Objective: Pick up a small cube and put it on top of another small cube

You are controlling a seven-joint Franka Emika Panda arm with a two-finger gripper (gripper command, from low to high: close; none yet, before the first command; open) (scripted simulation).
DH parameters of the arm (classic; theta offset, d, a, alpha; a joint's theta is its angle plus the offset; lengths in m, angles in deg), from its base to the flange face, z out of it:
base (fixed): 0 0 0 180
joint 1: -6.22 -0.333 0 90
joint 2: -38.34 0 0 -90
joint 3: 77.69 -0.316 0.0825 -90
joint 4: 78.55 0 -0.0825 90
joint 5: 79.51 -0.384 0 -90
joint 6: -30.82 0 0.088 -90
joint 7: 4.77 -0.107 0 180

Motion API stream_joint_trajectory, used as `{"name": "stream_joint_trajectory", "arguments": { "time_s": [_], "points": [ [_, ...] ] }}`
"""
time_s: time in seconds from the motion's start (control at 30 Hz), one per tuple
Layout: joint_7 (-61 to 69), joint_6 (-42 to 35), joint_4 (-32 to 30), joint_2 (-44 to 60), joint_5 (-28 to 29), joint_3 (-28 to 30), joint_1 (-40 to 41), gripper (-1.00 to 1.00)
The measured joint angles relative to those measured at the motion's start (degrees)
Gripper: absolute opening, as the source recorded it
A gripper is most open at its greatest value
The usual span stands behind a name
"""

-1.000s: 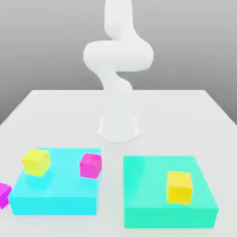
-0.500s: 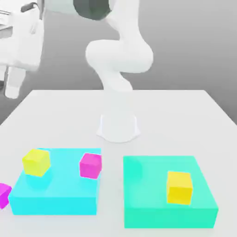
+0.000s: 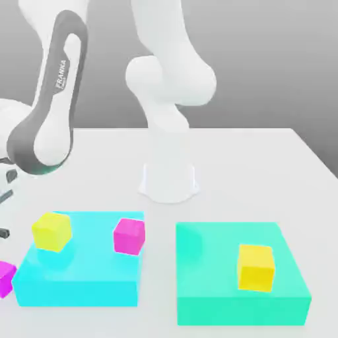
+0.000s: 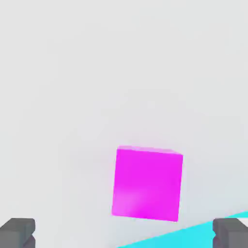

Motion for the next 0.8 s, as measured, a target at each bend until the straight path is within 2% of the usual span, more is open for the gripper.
{"name": "stream_joint_trajectory", "arguments": {
  "time_s": [0.07, 0.1, 0.33, 0.53, 0.8],
  "points": [
    [0.3, 3.2, 0.8, 4.2, -0.8, -0.7, 0.7, 0.00],
    [0.5, 4.4, 1.1, 5.8, -1.1, -1.0, 1.0, -1.00],
    [0.4, 4.6, 1.2, 5.9, -1.1, -1.1, 1.0, -1.00],
    [1.4, -2.8, -0.1, -2.5, 1.0, 0.2, 0.7, -1.00],
    [12.0, -9.4, -8.7, -16.9, 7.4, -4.0, -3.7, -1.00]
  ]
}}
